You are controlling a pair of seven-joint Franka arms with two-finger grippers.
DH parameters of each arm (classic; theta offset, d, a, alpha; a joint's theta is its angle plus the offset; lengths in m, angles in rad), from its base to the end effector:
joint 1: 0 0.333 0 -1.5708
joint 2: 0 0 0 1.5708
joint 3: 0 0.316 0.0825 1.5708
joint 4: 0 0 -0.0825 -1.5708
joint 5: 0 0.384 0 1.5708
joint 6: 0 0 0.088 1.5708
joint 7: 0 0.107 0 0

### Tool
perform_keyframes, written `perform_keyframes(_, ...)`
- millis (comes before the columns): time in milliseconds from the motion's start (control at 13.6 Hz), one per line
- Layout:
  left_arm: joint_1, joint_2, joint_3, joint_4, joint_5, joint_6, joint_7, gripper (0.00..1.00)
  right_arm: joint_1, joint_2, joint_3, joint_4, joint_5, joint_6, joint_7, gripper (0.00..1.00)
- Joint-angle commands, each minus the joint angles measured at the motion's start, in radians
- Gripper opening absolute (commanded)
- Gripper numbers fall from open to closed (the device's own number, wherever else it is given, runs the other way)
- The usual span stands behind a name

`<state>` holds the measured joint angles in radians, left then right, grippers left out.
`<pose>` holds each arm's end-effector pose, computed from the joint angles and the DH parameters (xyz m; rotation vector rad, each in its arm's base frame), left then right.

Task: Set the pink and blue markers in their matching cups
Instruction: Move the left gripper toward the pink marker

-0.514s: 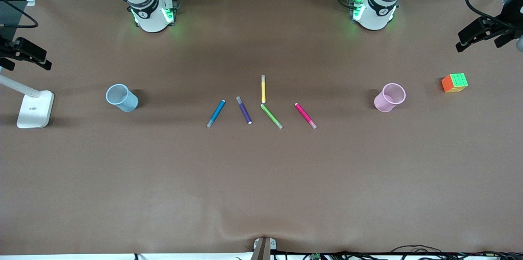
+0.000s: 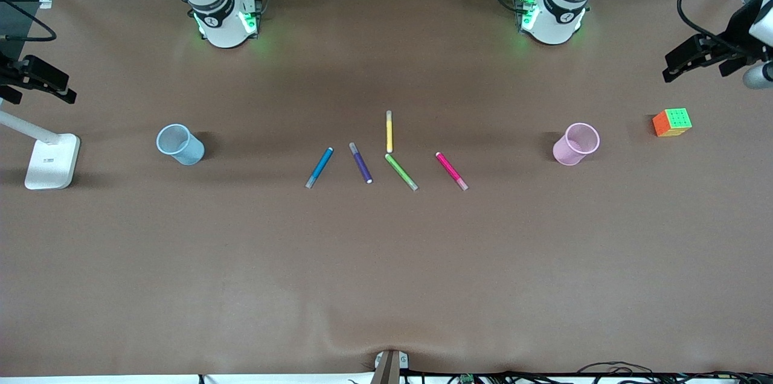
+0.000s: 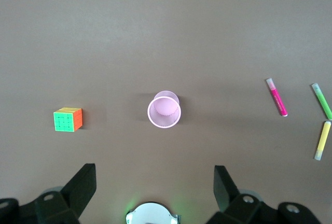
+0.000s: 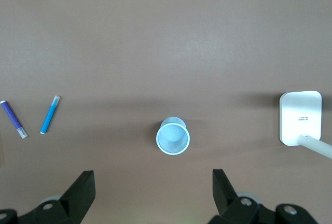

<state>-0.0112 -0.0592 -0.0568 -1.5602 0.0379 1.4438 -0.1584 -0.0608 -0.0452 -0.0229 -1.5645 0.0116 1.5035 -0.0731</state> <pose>0.5218 -0.0321 0.6506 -3.0898 -0.1458 0.0809 0.5319 -0.0436 0.6462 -3.1276 0.0155 0.0231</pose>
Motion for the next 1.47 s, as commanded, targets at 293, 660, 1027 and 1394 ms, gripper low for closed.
perform_keyframes(293,-0.004,0.163,-0.046,0.06,-0.018,-0.082,0.0,1.0,-0.002,-0.01,0.003,0.004,-0.005,-0.009,-0.005,1.0)
perform_keyframes(660,-0.027,0.238,-0.069,0.036,-0.027,-0.054,-0.035,1.0,0.001,-0.01,0.003,0.006,-0.005,-0.009,-0.001,1.0)
perform_keyframes(1027,-0.119,0.389,-0.087,0.005,-0.062,0.052,-0.236,1.0,-0.001,-0.01,0.003,0.004,-0.005,-0.011,-0.001,1.0)
perform_keyframes(1394,-0.139,0.515,-0.087,-0.006,-0.199,0.208,-0.312,1.0,-0.001,-0.01,0.003,0.004,-0.005,-0.011,-0.001,1.0)
